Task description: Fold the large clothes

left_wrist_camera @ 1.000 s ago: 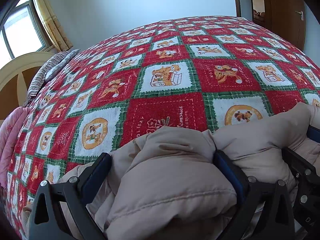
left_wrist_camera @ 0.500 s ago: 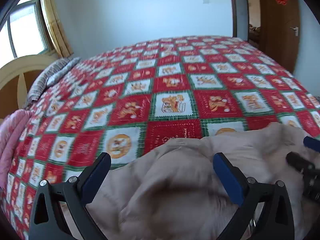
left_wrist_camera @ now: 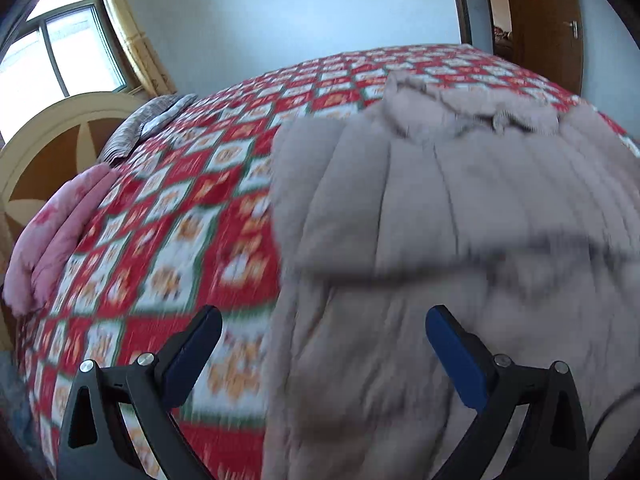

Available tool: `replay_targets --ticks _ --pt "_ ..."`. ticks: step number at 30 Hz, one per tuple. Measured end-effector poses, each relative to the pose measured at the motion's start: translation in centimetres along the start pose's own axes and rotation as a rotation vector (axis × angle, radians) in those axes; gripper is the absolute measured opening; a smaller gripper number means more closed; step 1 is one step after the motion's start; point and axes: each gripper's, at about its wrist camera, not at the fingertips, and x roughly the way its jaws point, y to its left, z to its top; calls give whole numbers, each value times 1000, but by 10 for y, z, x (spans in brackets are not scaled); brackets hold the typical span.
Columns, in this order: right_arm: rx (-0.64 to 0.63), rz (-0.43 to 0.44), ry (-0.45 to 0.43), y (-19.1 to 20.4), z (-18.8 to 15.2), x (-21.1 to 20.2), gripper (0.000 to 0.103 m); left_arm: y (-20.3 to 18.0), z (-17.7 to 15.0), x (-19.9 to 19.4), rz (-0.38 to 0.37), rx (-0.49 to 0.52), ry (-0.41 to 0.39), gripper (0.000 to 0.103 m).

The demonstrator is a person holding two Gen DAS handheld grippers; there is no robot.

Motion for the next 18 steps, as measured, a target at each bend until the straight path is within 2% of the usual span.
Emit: replay_targets --ticks 5,7,15,18 --pt "81 27 14 -22 -59 -24 77 5 -59 -31 8 24 10 102" --pt "89 29 -8 -23 -80 -35 77 9 -79 -41 4 8 -12 102" --pt "97 58 -22 -16 -135 -66 78 21 -125 -73 -23 -62 0 102" --pt "77 53 -34 -11 -155 -76 77 21 -143 -82 -57 -90 -1 102"
